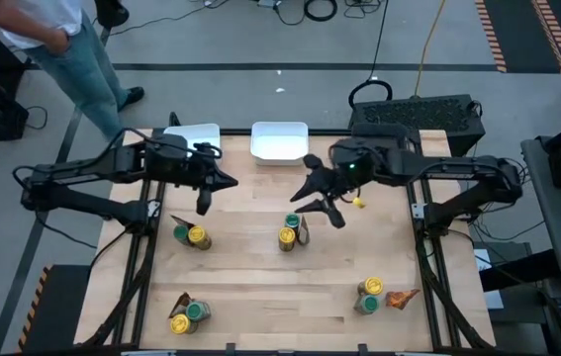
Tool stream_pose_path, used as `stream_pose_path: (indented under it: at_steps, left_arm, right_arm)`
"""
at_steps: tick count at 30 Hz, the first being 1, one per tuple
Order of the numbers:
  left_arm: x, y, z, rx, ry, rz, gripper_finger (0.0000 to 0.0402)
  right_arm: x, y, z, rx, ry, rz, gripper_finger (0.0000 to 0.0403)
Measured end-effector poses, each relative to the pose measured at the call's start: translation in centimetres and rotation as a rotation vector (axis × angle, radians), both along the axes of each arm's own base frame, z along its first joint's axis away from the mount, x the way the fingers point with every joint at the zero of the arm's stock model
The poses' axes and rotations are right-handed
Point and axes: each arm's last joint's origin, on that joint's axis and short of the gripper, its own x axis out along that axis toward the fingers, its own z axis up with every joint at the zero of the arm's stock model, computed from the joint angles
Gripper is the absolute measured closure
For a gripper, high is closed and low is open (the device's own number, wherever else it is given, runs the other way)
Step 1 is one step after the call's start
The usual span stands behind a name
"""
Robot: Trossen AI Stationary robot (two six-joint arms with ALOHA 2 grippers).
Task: Sort spices by type
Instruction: Put the top right orange seasoning bag into the black bin
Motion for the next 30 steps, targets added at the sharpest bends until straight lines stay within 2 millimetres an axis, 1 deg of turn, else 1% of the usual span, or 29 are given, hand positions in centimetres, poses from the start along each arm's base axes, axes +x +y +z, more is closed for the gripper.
stream_pose_path:
  at_steps: [2,5,8,11,17,23,27,30]
  left_arm:
    - [0.2,0.1,-0.2,0.029,0.012,0.012,0.0395]
    - [0.3,0.1,-0.3,0.027,0.026,0.014,0.0395]
    - [0.4,0.1,-0.4,0.025,0.026,0.010,0.0395]
    - [0.4,0.1,-0.4,0.026,0.025,0.009,0.0395]
    - [0.4,0.1,-0.4,0.025,0.025,0.009,0.0395]
    - [0.4,0.1,-0.4,0.026,0.026,0.010,0.0393]
    - [0.3,0.1,-0.4,0.026,0.033,0.012,0.0372]
    - [0.3,0.1,-0.4,0.027,0.033,0.013,0.0353]
  right_arm:
    - [0.3,0.0,-0.9,-0.027,0.047,0.015,0.0266]
    - [0.5,0.3,-2.6,-0.102,0.152,0.036,0.0254]
    - [0.6,0.6,-4.3,-0.187,0.249,0.099,0.0248]
    - [1.1,0.9,-5.6,-0.257,0.309,0.129,0.0246]
    - [2.0,1.4,-7.2,-0.329,0.332,0.200,0.0245]
    - [2.8,1.4,-9.0,-0.369,0.372,0.252,0.0245]
    - [3.4,1.5,-10.2,-0.401,0.392,0.297,0.0245]
    - [3.7,1.7,-10.8,-0.421,0.397,0.325,0.0245]
